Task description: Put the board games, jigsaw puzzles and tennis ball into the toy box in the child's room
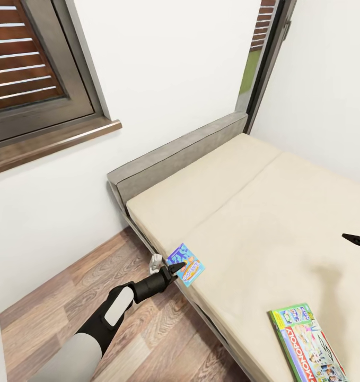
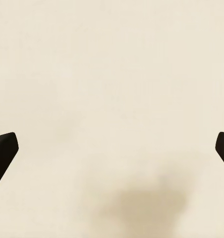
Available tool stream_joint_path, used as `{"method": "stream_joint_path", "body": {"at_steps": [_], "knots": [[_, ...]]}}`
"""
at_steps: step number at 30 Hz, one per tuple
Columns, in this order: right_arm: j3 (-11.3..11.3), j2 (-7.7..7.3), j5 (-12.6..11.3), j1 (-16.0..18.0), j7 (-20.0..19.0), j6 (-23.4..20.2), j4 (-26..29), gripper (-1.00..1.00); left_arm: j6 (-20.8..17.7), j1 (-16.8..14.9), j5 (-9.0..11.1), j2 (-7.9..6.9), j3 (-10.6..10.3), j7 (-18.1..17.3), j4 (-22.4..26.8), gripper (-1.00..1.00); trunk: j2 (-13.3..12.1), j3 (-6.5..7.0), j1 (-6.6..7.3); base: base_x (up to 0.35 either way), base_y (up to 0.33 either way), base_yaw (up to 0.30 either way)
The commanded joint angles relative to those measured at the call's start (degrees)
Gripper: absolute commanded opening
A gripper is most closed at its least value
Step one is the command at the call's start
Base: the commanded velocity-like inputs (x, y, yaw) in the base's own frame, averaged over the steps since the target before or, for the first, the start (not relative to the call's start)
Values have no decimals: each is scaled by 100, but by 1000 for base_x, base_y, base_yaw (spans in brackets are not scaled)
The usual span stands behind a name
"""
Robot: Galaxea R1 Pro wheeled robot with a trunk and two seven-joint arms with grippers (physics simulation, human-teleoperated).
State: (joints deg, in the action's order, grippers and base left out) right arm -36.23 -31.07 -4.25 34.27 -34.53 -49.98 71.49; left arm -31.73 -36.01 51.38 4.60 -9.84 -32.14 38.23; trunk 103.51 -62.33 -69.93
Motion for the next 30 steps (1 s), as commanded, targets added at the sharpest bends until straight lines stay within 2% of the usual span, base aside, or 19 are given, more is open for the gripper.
{"method": "stream_joint_path", "body": {"at_steps": [1,11,30], "knots": [[-7,0,-41,5,8,-47,2,100,-44,-2,48,-1,-2,6,0,100,2,-4,1,0,0,-86],[-7,29,-35,2,8,-47,11,100,-44,-2,47,-3,-7,6,0,100,2,-4,1,0,0,-68],[-7,39,-37,1,8,-47,14,100,-44,-2,48,-3,-9,6,0,100,2,-4,1,0,0,-10]]}}
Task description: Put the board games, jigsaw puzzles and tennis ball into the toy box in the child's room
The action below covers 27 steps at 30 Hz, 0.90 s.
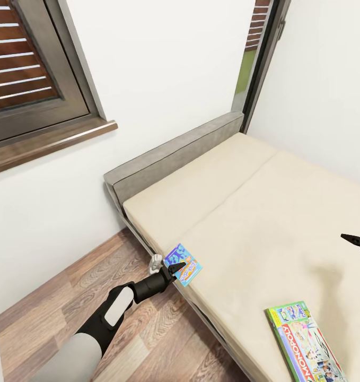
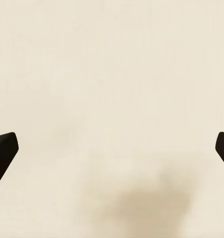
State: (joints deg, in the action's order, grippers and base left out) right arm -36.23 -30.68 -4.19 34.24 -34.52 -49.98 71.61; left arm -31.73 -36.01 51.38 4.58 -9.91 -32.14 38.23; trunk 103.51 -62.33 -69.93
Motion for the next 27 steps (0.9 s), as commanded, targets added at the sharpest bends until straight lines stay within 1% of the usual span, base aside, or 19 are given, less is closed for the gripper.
{"method": "stream_joint_path", "body": {"at_steps": [1,15,27], "knots": [[-7,0,-41,4,7,-47,2,100,-44,-3,48,-1,-2,6,0,100,2,-4,0,0,0,-2],[-7,0,-45,4,7,-47,2,100,-44,-3,48,-1,-2,6,0,100,2,-4,0,0,0,0],[-8,0,-40,4,7,-47,2,100,-44,-3,48,-1,-2,6,0,100,2,-4,0,0,0,-27]]}}
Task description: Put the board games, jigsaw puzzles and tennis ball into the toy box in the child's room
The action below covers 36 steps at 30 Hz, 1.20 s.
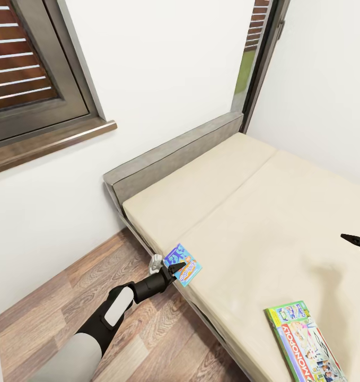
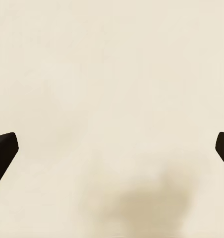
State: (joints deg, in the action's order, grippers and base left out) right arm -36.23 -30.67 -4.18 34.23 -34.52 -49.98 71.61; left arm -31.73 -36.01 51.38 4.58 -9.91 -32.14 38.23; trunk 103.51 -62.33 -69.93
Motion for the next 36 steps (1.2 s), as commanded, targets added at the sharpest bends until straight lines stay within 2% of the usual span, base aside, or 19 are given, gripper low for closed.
{"method": "stream_joint_path", "body": {"at_steps": [1,36], "knots": [[-7,0,-42,4,7,-46,2,100,-44,-3,48,-1,-2,6,0,100,2,-4,0,0,0,-14],[-6,0,-43,4,7,-46,2,100,-44,-3,59,5,-2,-2,0,100,2,-4,0,0,0,-2]]}}
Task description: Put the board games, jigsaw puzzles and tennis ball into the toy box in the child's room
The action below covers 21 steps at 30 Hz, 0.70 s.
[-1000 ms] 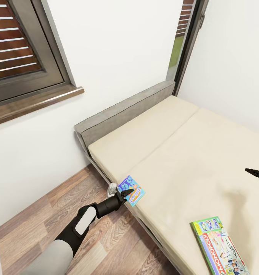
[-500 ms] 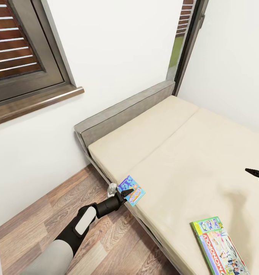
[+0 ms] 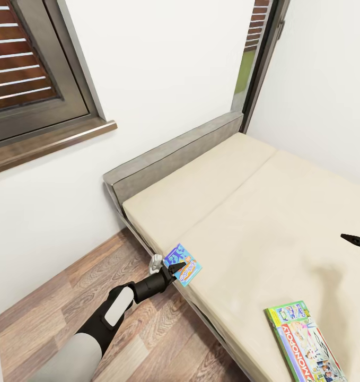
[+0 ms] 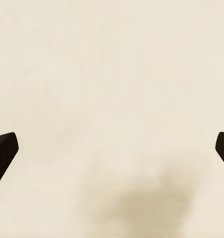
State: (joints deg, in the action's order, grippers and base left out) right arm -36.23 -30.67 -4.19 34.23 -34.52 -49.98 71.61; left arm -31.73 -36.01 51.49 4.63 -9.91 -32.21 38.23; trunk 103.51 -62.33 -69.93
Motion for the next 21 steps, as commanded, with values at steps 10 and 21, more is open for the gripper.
{"method": "stream_joint_path", "body": {"at_steps": [10,21], "knots": [[-9,3,-43,4,7,-47,2,100,-44,-3,53,7,-2,-13,7,100,2,-4,0,0,0,0],[-8,8,-46,4,7,-44,2,100,-44,-7,54,65,-32,-154,16,100,2,-4,0,0,0,0]]}}
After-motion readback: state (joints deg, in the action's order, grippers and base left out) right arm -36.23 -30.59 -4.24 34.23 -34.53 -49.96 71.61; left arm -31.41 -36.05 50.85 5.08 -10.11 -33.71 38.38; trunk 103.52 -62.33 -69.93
